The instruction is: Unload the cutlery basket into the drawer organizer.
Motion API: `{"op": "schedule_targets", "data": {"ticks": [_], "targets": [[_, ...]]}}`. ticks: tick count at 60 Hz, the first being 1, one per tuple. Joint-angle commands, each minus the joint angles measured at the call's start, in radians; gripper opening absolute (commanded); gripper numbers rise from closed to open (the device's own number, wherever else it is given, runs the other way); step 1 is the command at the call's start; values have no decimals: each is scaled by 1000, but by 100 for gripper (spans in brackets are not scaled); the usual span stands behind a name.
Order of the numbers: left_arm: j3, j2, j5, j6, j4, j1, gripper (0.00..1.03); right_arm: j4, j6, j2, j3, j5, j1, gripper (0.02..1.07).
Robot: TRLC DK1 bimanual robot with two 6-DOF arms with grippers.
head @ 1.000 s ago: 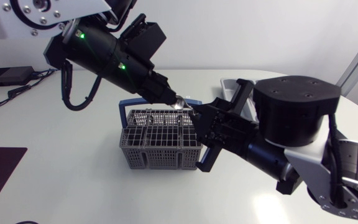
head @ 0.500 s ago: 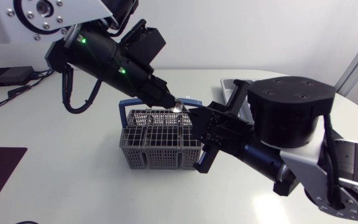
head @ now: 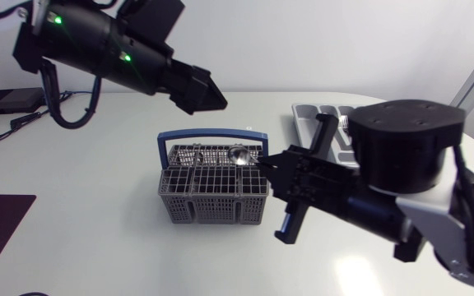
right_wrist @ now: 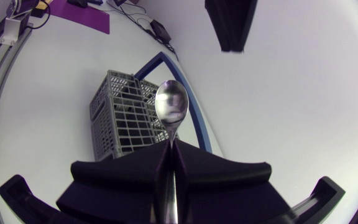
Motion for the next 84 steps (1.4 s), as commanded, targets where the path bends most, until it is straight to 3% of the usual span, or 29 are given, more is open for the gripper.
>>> {"op": "schedule_targets", "data": {"ticks": [1, 15, 26, 41, 58, 84], "targets": [[29, -37, 6, 0, 15, 44, 98, -66, -4, -82, -39, -67, -99, 8], [-44, -67, -7, 124, 15, 156, 98, -348, -194, -140, -10, -581, -667, 8], [-133, -103, -49, 217, 26, 198, 98, -445, -423, 82, 56, -776, -975, 8], [-265, -144, -98, 287, 67, 210, 98, -456, -605, 452, 209, -803, -1155, 8], [-362, -178, -113, 356, 80, 245, 98, -480, -694, 752, 435, -748, -1208, 8], [-443, -221, -121, 382, 67, 241, 98, -513, -809, 916, 532, -618, -1202, 11]]}}
